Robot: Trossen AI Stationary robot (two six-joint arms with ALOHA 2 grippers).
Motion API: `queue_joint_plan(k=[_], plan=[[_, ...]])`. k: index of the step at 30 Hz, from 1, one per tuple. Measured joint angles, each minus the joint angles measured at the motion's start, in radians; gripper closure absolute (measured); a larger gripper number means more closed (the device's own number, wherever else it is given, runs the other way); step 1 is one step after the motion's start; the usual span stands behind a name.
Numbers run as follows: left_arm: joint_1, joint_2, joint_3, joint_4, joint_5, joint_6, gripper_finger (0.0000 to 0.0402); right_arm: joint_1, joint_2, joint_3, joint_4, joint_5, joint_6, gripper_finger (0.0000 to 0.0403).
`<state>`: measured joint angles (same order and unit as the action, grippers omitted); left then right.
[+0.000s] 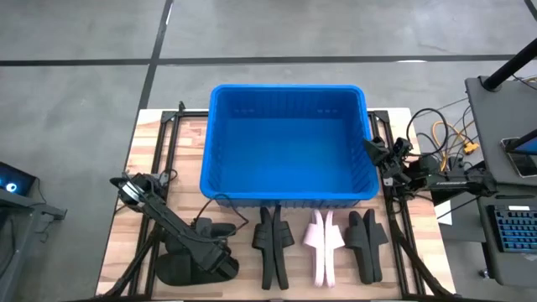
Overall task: Pick and place slides into bin
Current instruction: Put the black slide into the blue bin
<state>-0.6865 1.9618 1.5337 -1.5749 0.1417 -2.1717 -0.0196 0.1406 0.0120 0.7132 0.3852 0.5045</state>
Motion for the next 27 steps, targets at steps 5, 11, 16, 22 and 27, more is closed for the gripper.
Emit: queue_joint_plan(k=[5,11,16,22,27], plan=[[0.0,0.003,-0.003,0.002,0.006,-0.079,0.0226,0.0,0.0,0.0,0.0,0.0,0.0,0.0394],[0.0,0.003,-0.001,0.003,0.009,-0.101,0.0226,0.0,0.0,0.0,0.001,0.0,0.0,0.0394],[-0.001,0.001,0.015,0.001,0.012,-0.101,0.0226,0.0,0.0,0.0,0.001,0.0,0.0,0.0394],[-0.002,0.0,0.039,0.006,0.041,-0.101,0.0226,0.0,0.0,0.0,0.001,0.0,0.0,0.0394],[-0.005,0.0,0.009,0.009,0.074,-0.101,0.0226,0.0,0.0,0.0,0.001,0.0,0.0,0.0394]])
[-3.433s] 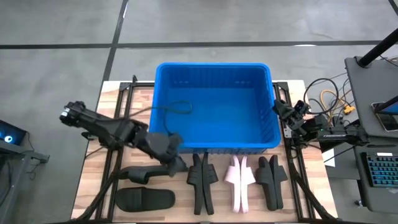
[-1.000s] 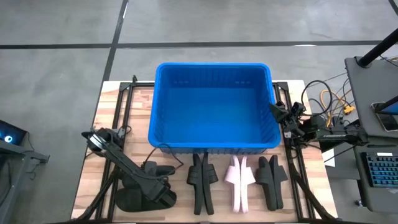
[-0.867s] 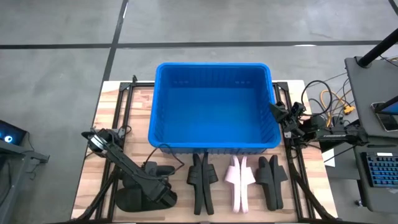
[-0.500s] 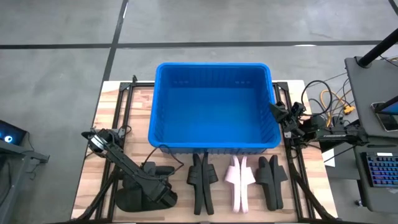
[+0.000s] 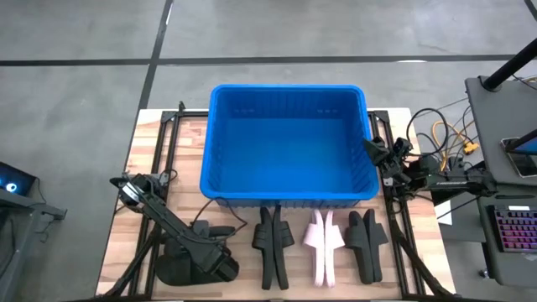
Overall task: Pick and place slides into bin
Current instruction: Put the black slide into the blue bin
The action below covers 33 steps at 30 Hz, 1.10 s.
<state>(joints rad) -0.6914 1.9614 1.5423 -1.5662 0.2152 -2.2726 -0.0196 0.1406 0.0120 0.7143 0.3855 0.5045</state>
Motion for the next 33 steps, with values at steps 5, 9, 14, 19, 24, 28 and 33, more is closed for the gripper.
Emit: queue_joint_plan(k=[5,9,14,19,24,28,33], plan=[[0.0,0.002,-0.054,0.002,0.009,-0.002,0.0226,0.0,0.0,0.0,0.0,0.0,0.0,0.0394],[0.0,0.002,-0.081,-0.003,0.013,0.0,0.0233,0.0,0.0,0.0,0.0,0.0,0.0,0.0394],[0.0,0.002,-0.086,-0.005,0.009,0.008,0.0288,0.0,0.0,0.0,0.001,0.0,0.0,0.0394],[-0.001,0.0,-0.084,-0.015,-0.056,0.027,0.0369,0.0,0.0,0.0,0.0,0.0,0.0,0.0394],[0.006,-0.015,-0.083,-0.02,-0.19,0.033,0.0394,0.0,0.0,0.0,0.0,0.0,0.0,0.0394],[0.009,-0.016,-0.078,-0.015,-0.226,0.034,0.0398,0.0,0.0,0.0,0.001,0.0,0.0,0.0394],[0.011,-0.018,-0.058,-0.007,-0.293,0.036,0.0399,0.0,0.0,0.0,0.001,0.0,0.0,0.0394]])
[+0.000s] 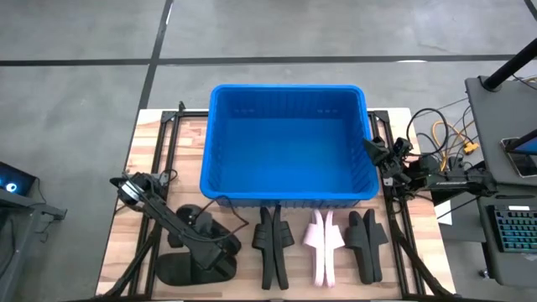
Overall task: Pick and place slides into bin
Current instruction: Put the black slide into the blue bin
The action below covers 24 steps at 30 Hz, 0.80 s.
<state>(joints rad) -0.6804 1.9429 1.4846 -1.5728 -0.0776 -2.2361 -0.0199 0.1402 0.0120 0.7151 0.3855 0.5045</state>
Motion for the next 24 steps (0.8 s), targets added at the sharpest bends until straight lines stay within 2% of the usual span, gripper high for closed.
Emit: queue_joint_plan(k=[12,16,24], plan=[[0.003,-0.045,0.03,0.012,-0.151,0.002,0.04,0.0,0.0,0.0,0.0,0.0,0.0,0.0394],[0.007,-0.078,0.069,0.014,-0.21,0.103,0.04,0.0,0.0,0.0,0.0,0.0,-0.001,0.0394],[0.009,-0.122,0.176,0.003,-0.238,0.362,0.04,0.0,0.0,0.0,-0.001,0.0,-0.008,0.0394]])
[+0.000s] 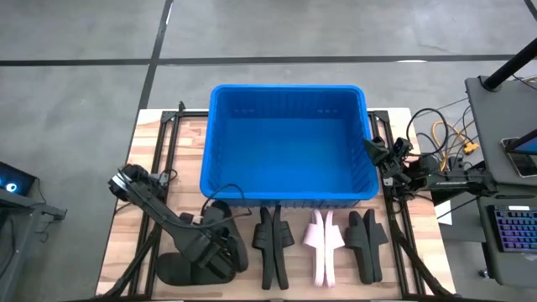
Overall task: Pick and place slides into bin
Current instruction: Put the black slide into the blue bin
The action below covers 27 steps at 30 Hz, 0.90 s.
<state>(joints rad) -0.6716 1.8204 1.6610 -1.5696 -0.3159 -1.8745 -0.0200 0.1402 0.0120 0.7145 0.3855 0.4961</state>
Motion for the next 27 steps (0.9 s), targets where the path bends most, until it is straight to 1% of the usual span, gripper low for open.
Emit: queue_joint_plan(k=[6,11,14,17,20,22,25,27], plan=[[0.0,-0.034,0.092,0.046,-0.015,0.194,0.04,0.0,0.0,0.0,0.0,0.0,0.0,0.0394],[0.0,-0.036,0.196,0.074,-0.013,0.315,0.04,0.0,0.0,0.0,0.0,0.0,0.0,0.0394],[0.004,-0.039,0.246,0.093,-0.023,0.356,0.04,0.0,0.0,0.0,0.001,0.0,0.0,0.0394],[0.005,-0.039,0.292,0.114,-0.076,0.396,0.04,0.0,0.0,0.0,0.0,0.0,-0.001,0.0394],[0.012,-0.039,0.322,0.149,-0.164,0.449,0.04,0.0,0.0,0.0,0.001,-0.003,0.006,0.0394],[0.018,-0.039,0.345,0.156,-0.222,0.485,0.04,-0.002,0.0,0.0,0.002,-0.053,0.037,0.0394],[0.036,-0.041,0.371,0.162,-0.273,0.55,0.04,0.001,0.003,0.015,-0.044,-0.16,0.042,0.0393],[0.05,-0.041,0.382,0.167,-0.284,0.599,0.04,0.0,0.009,0.05,-0.081,-0.164,0.042,0.0387]])
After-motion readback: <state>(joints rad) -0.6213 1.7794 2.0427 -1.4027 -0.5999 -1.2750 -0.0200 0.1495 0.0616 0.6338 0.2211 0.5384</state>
